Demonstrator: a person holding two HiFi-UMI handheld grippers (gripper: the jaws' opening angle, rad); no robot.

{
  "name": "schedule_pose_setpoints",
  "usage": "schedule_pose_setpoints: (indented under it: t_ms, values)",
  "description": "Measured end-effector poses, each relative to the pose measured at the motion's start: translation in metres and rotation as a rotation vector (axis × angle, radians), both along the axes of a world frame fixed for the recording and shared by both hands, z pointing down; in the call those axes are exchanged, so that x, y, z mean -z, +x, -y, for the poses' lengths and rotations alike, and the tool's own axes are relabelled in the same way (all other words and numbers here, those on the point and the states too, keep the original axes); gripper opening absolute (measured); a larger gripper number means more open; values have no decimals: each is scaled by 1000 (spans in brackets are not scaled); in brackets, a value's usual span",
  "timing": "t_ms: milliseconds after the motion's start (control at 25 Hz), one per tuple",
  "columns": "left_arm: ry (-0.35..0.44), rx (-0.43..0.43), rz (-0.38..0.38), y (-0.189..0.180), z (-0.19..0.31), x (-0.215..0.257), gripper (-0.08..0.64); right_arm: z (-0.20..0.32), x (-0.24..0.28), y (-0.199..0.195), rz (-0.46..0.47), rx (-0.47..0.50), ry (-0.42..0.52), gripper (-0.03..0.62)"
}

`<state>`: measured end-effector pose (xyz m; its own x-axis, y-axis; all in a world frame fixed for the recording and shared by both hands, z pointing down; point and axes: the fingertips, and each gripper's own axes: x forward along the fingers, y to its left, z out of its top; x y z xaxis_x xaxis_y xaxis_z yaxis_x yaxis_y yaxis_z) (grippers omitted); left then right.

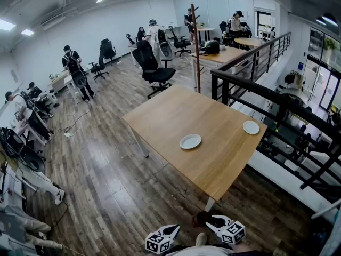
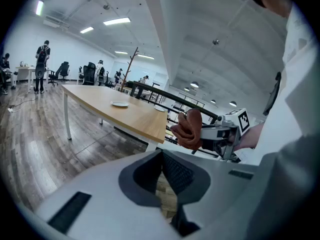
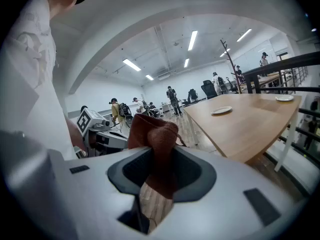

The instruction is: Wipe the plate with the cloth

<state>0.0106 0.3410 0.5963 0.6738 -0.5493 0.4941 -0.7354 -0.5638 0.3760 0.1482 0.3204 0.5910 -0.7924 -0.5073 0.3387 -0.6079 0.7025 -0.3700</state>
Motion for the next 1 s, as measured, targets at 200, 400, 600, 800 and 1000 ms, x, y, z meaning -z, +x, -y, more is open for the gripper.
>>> schedule_pose_setpoints:
  t_ms: [200,400,600,800,1000]
  values:
    - [2,-33,-8,14,-7,5,12,-2,-4,5,-19,-40,3,123]
    - [7,-75,-4,28,2,7,12,0,-7,11,9,-68,-14,123]
    - [16,-102,-5,39,17,7,12,7,-13,21,12,-82,-26,123]
    - [14,-111,-11,46,30,3,12,17,-20,23,-9,-73,-53,123]
    - [21,-80,-10,43,51,6,12,33,-25,19,-6,-40,-83,123]
